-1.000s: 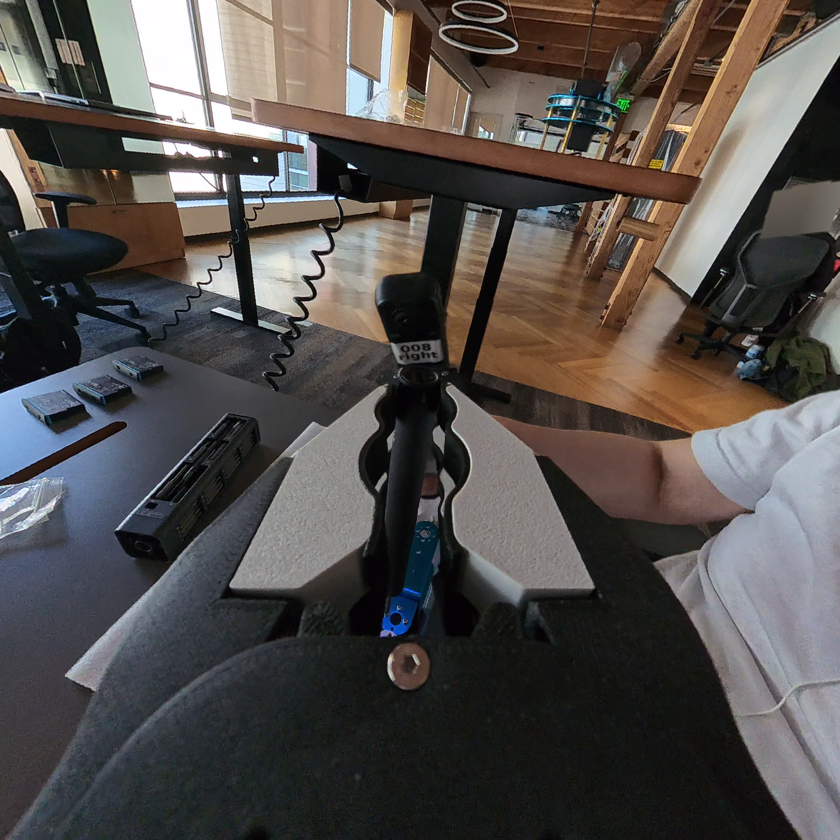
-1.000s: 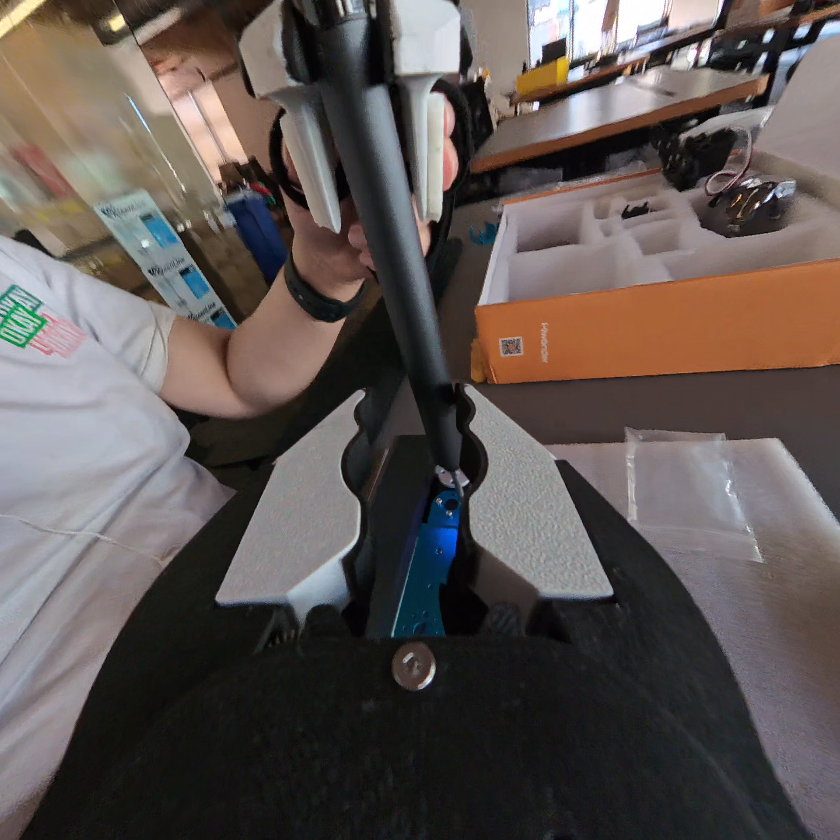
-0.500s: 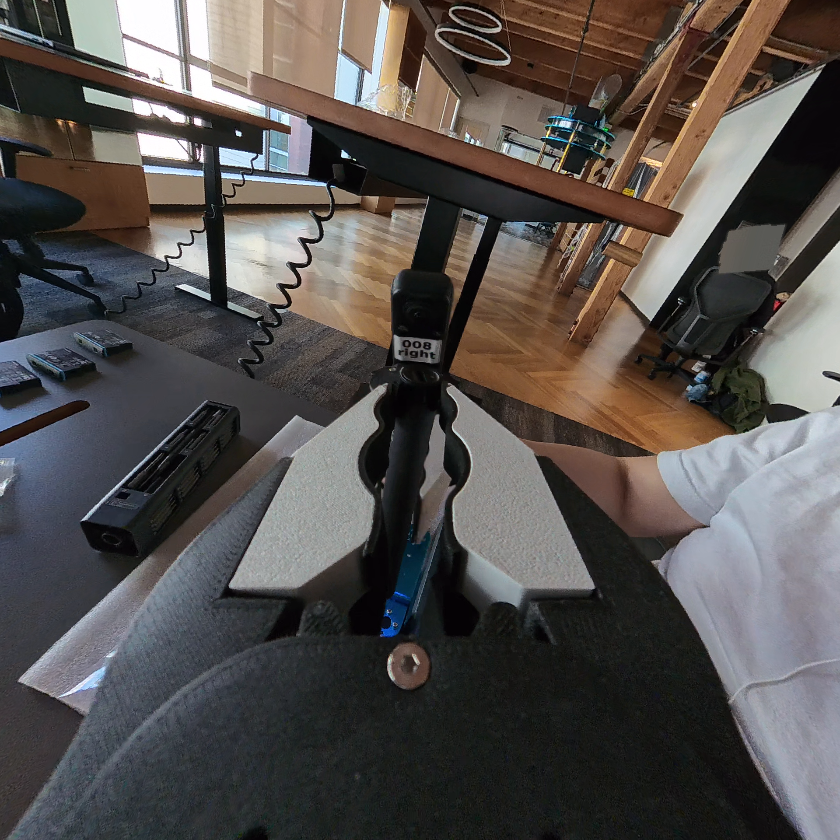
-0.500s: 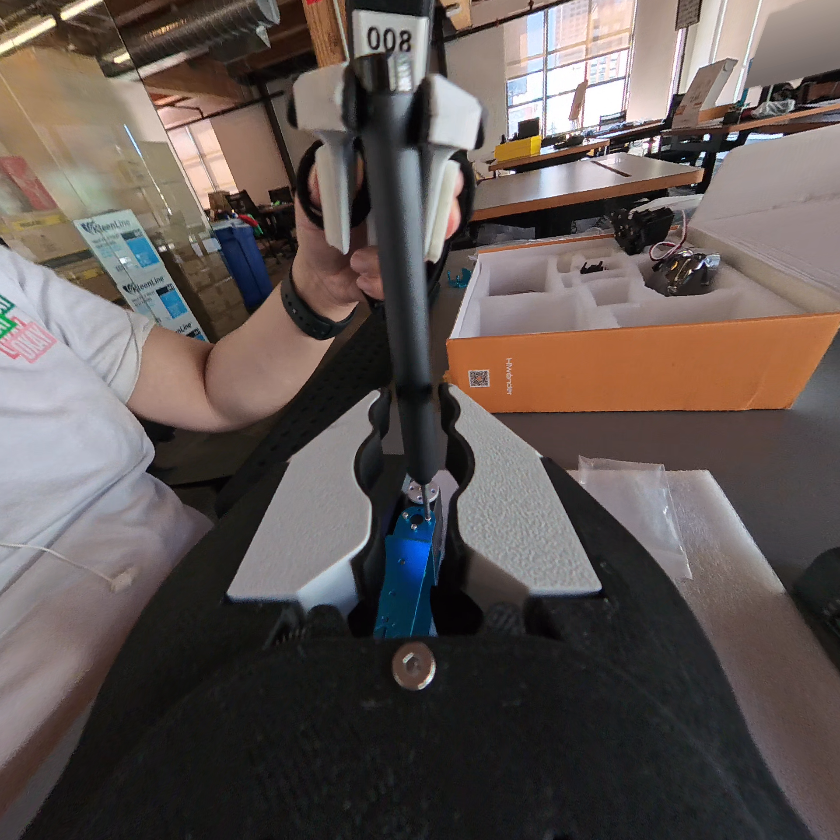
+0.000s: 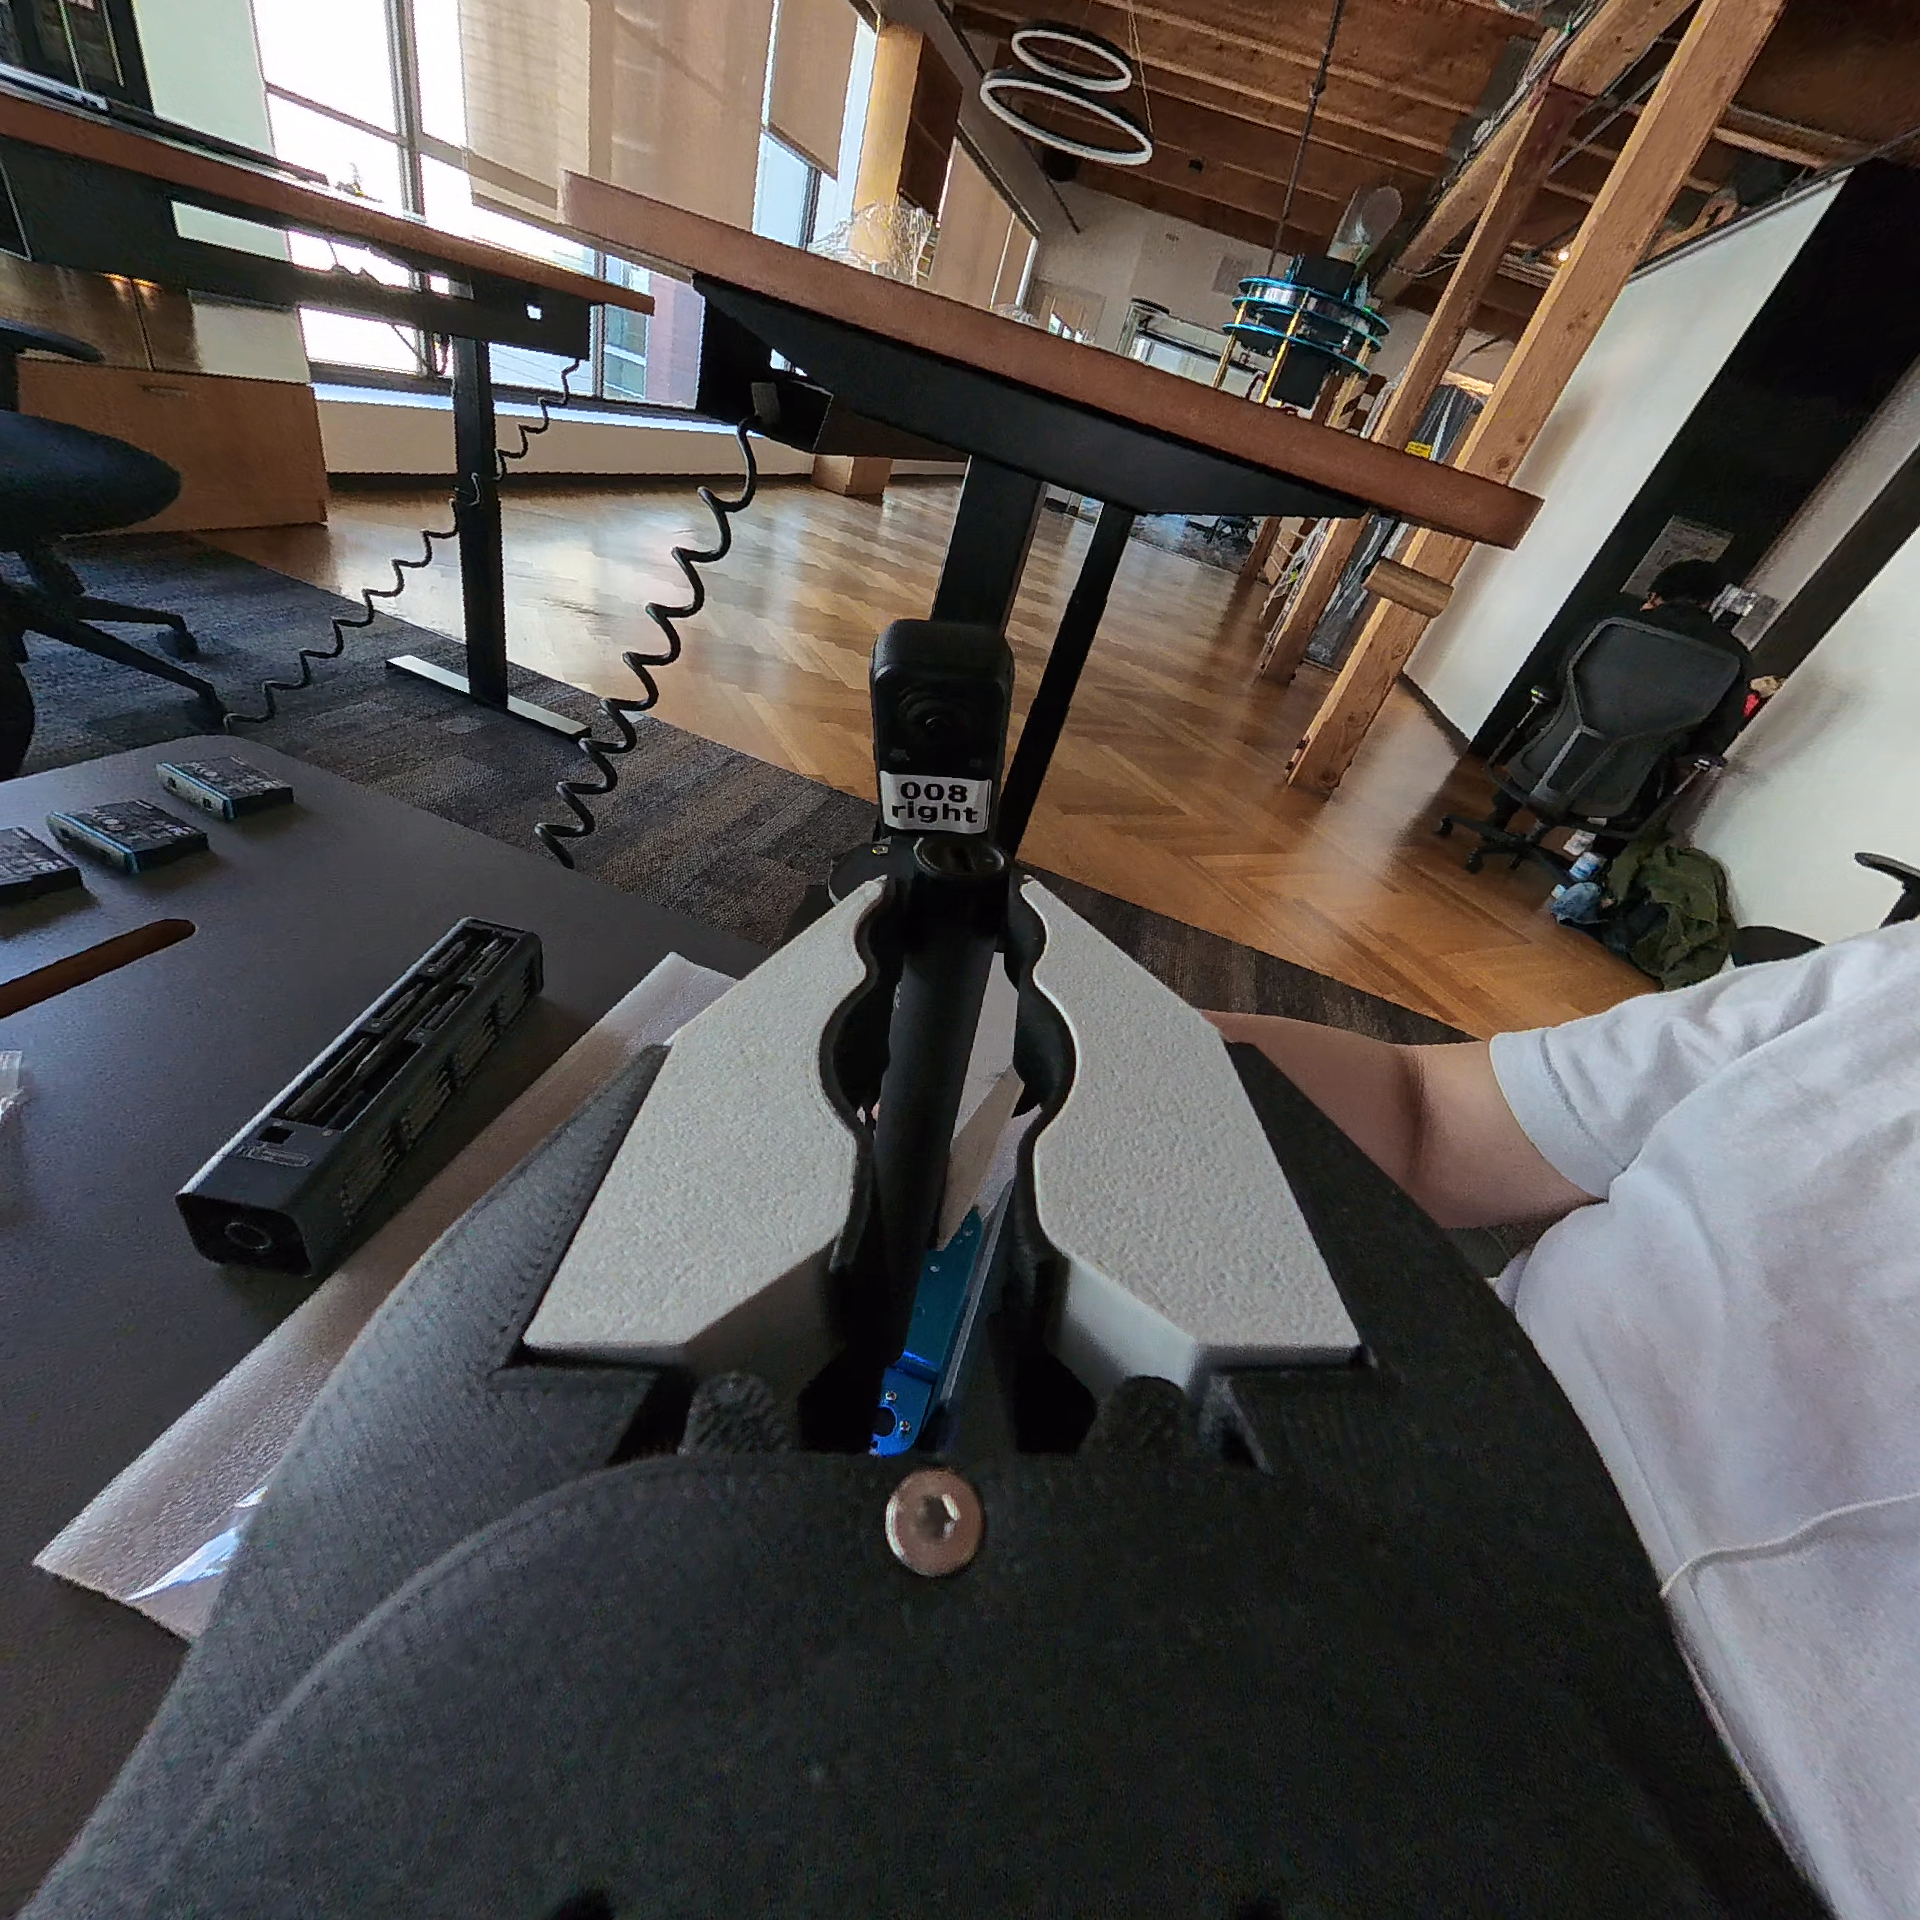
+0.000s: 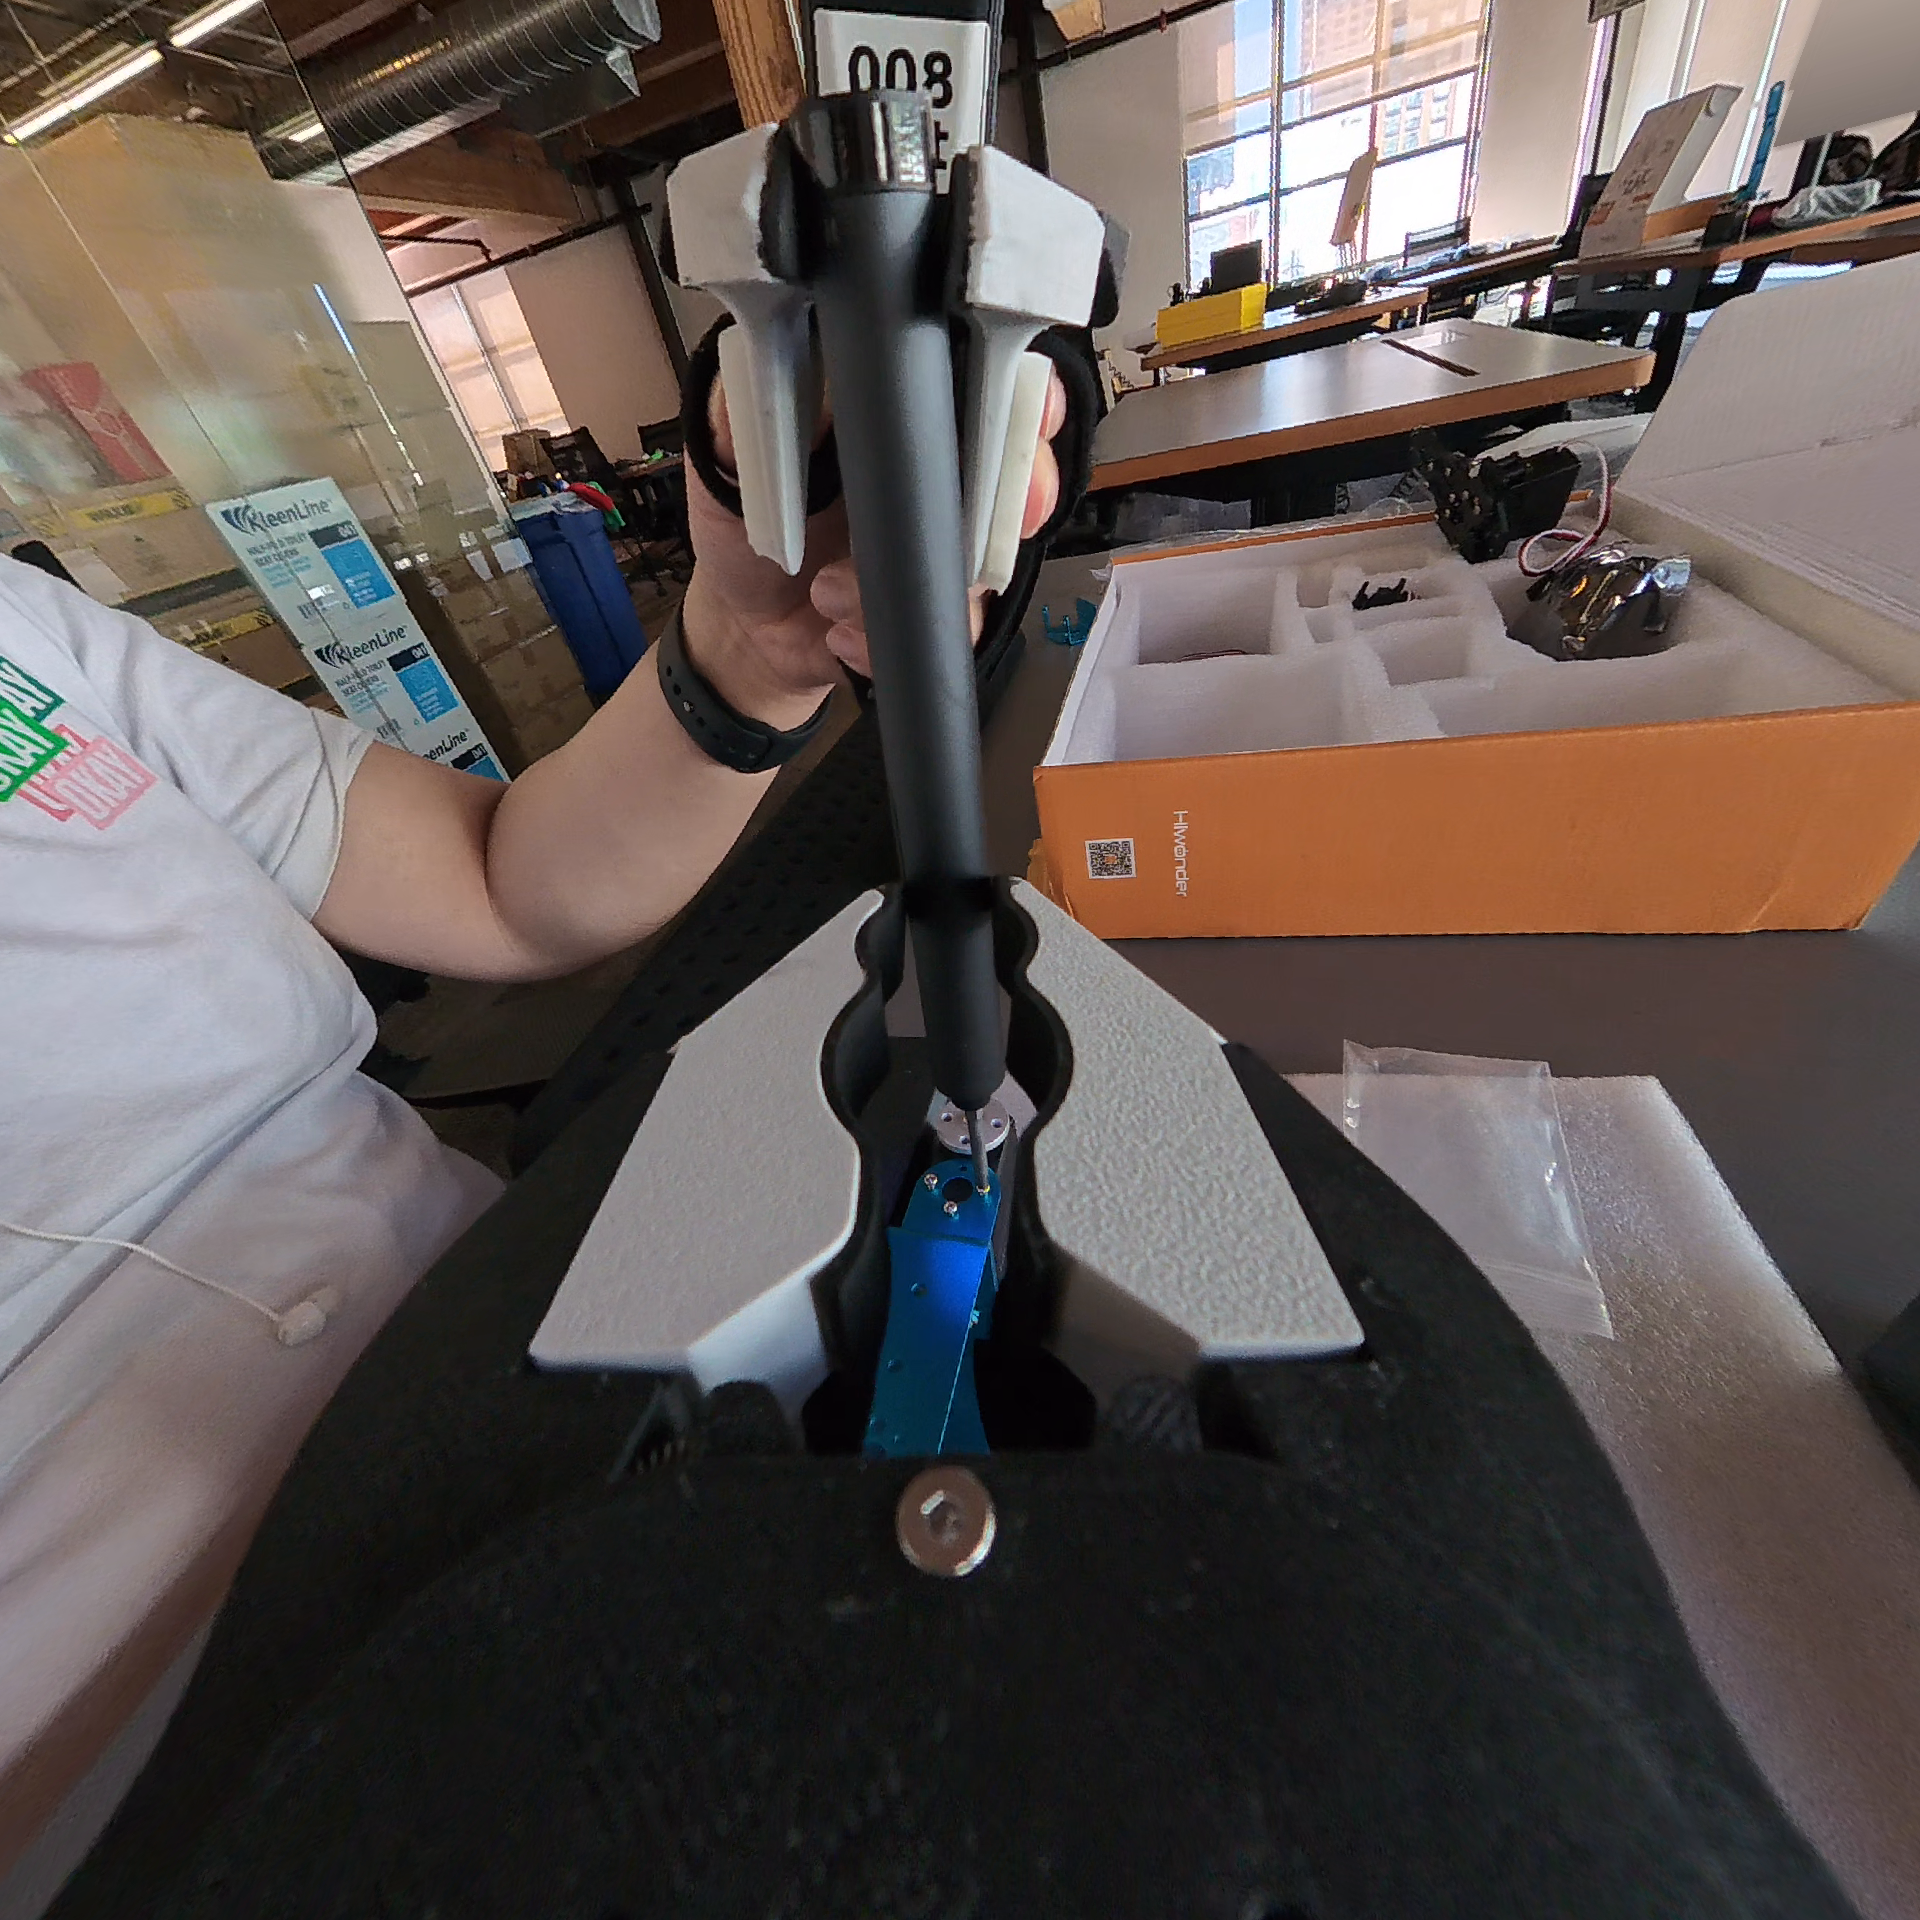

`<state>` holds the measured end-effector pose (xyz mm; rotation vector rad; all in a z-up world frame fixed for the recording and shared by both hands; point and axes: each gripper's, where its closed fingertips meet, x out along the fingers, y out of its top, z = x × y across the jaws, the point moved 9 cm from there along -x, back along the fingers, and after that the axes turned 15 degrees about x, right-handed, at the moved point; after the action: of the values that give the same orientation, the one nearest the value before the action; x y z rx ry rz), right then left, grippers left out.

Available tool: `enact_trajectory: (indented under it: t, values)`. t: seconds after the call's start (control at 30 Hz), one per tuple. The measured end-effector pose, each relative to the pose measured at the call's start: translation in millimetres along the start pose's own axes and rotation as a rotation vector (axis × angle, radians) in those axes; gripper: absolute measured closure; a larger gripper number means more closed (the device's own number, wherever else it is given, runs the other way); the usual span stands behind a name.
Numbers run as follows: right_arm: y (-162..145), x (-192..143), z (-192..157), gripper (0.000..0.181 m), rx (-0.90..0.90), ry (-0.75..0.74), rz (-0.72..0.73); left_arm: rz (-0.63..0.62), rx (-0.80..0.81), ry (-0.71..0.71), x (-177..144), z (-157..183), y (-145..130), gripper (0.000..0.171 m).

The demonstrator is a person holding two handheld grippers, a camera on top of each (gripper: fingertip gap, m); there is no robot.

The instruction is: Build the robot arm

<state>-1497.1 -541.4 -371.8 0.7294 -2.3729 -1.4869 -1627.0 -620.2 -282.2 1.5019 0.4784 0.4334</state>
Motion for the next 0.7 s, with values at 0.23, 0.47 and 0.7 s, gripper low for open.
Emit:
enact_trajectory:
  t: [0.23,0.47,0.7]
  values:
    - [0.3,-0.2,0.2,0.165,0.016,0.012,-0.012,0.003,0.003,0.008,-1.8,-0.7,-0.9,0.154]
    - [-1.2,-0.1,-1.6,0.165,-0.012,0.003,0.003,0.014,0.004,0.011,-4.8,0.5,-2.1,0.154]
    - [-2.5,-2.5,-5.6,0.166,-0.057,-0.018,-0.001,-0.003,0.046,0.011,-0.4,5.4,-0.6,0.154]
